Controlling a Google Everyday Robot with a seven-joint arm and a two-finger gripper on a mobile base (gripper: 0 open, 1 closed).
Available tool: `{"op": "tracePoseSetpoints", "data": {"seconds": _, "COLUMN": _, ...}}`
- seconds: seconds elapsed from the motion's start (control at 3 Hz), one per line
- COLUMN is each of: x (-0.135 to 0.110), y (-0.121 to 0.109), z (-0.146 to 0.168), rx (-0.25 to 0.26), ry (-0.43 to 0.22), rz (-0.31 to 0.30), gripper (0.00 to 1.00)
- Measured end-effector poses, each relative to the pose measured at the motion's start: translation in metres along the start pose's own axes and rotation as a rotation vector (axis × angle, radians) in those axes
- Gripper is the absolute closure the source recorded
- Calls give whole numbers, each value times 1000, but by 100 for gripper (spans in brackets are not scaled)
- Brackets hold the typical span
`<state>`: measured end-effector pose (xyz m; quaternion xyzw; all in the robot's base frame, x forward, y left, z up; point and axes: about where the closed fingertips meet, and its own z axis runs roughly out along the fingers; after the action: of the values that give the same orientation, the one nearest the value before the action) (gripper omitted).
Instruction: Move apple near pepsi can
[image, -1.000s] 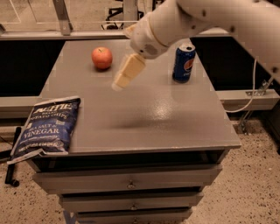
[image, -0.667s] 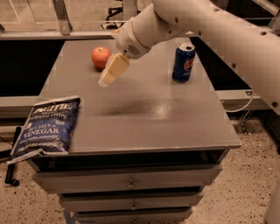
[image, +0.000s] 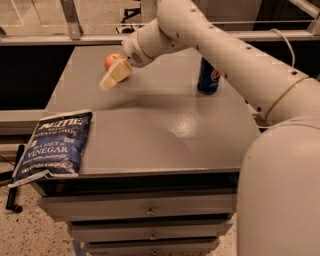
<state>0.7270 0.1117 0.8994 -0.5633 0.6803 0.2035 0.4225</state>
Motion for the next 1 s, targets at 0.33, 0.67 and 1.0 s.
{"op": "tracePoseSetpoints", "data": {"seconds": 0.33, "x": 10, "y": -32, "z": 27, "rx": 46, "ry": -3, "rz": 79, "gripper": 0}}
{"op": "tracePoseSetpoints", "data": {"seconds": 0.67, "x": 19, "y": -55, "z": 39, "rx": 94, "ry": 13, "rz": 114, "gripper": 2}}
{"op": "tracePoseSetpoints", "data": {"seconds": 1.0, "x": 27, "y": -65, "z": 43, "rx": 122, "ry": 32, "rz": 122, "gripper": 25}}
